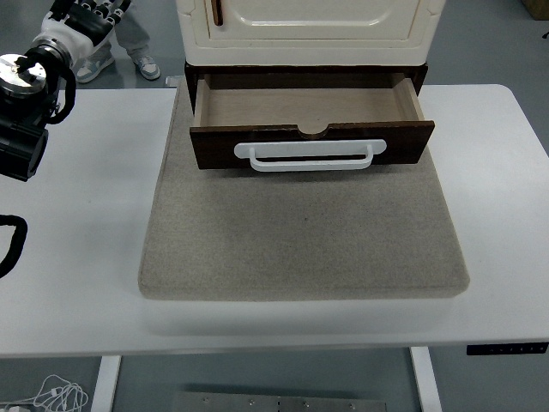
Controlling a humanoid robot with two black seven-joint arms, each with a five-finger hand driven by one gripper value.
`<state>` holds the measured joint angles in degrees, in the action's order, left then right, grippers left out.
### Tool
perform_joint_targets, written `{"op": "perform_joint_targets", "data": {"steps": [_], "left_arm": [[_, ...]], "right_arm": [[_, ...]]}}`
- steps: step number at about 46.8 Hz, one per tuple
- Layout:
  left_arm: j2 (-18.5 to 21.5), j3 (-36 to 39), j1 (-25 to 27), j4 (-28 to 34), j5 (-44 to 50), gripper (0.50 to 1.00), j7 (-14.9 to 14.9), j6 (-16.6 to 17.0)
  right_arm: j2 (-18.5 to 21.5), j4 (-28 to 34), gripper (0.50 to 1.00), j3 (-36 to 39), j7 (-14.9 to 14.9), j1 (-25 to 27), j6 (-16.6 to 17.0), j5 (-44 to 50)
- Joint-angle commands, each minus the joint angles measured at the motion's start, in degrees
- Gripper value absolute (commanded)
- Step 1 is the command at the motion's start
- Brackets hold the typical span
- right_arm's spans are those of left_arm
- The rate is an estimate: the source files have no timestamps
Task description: Open the drawer under the combination cabinet
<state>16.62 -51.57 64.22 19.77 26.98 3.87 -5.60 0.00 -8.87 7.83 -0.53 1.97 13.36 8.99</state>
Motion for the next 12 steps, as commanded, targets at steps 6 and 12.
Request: {"op": "perform_joint_targets", "data": {"steps": [6,12], "left_arm": [[-0.3,0.7,-0.3,-0.2,-0.8,1.000,0.1,0.4],[-0.3,0.9,-0.9,-0.1,-1.0,1.000,0.2,0.5]], "right_arm": [[0.0,0.0,0.926,0.0,0.0,0.1,0.0,0.0],[0.0,0.0,0.926,0.0,-0.1,0.1,0.0,0.0]]}}
